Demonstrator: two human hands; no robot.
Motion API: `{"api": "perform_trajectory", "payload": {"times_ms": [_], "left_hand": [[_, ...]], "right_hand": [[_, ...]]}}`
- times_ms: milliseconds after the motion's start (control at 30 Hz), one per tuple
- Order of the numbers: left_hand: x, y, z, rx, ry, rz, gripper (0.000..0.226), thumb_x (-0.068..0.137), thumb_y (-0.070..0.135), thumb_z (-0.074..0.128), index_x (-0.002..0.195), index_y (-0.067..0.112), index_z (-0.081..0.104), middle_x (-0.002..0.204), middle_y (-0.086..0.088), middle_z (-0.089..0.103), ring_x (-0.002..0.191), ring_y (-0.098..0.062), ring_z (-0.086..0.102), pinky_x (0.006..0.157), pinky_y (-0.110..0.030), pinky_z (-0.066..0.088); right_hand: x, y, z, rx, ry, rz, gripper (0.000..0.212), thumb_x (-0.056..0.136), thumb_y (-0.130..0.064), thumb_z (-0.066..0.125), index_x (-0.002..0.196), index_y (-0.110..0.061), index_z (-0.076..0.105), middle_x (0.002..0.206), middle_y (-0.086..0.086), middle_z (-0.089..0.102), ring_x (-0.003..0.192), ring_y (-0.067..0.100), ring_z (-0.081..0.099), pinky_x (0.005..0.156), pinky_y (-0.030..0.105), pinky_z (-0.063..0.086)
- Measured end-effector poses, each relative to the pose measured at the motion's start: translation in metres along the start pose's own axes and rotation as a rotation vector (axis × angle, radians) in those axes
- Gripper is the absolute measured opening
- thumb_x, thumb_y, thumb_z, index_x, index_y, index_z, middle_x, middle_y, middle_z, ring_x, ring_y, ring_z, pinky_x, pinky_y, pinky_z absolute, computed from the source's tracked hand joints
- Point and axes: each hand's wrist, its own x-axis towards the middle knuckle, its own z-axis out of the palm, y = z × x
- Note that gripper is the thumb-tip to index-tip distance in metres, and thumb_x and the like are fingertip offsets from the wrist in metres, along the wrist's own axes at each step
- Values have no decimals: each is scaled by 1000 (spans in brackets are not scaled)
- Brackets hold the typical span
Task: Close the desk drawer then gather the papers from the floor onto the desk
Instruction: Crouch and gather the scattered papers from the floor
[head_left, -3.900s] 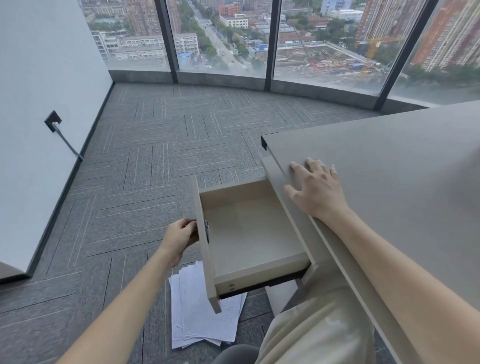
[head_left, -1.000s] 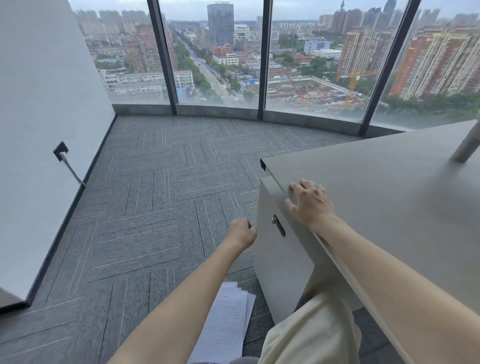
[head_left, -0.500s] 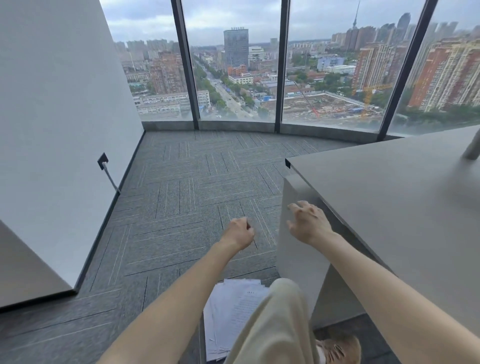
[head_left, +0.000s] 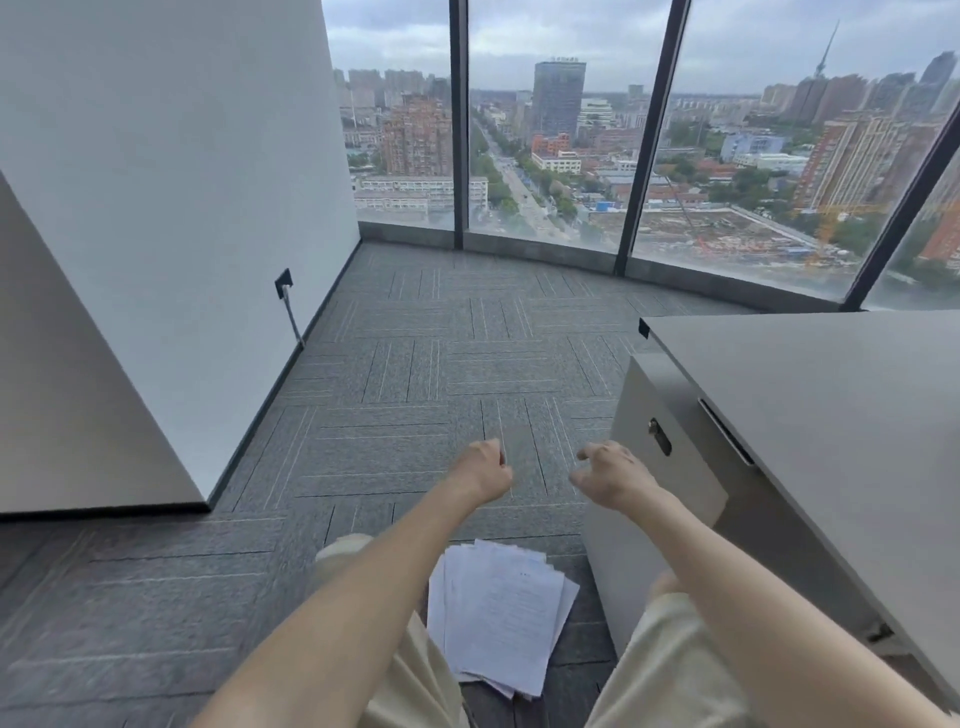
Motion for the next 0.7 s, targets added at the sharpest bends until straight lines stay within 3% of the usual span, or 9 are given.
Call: {"api": "perform_trajectory", "payload": {"times_ms": [233,333,433,600,700], "left_hand": [[48,-57,47,-74,-133,-181,35,92,24,47,121,4,52,123,-16,59,106,-29,56,76,-29,41],[75,-90,75,-147,-195,-291,22,91,22,49,108,9,49,108,-11,54,92,-24,48,73,-29,37],[106,-123,104,-258,-214,-431,19,89,21,51,104,11,48,103,-8,49,89,-24,46,72,-30,37],[159,-175,159,-435,-207,-643,33,89,25,47,115,5,50,105,-9,51,91,-25,47,71,-30,35],[183,-207,197,-482,-223,-729,13,87,27,49,82,16,47,80,-3,46,72,-22,43,63,-32,31]], "right_hand": [[80,-7,69,65,-223,24,54,94,-33,51,141,-8,49,148,17,47,129,32,51,104,39,44],[121,-4,109,81,-307,64,50,95,-30,53,137,-2,52,144,18,51,126,33,53,102,39,46],[162,4,150,84,-388,103,51,93,-32,54,135,-4,53,143,17,51,124,34,53,102,42,47],[222,21,224,123,-461,189,55,92,-31,52,142,-9,48,145,16,50,124,33,53,94,39,47],[246,30,271,152,-527,221,55,96,-29,50,146,-7,45,150,13,48,133,31,48,99,36,43]]}}
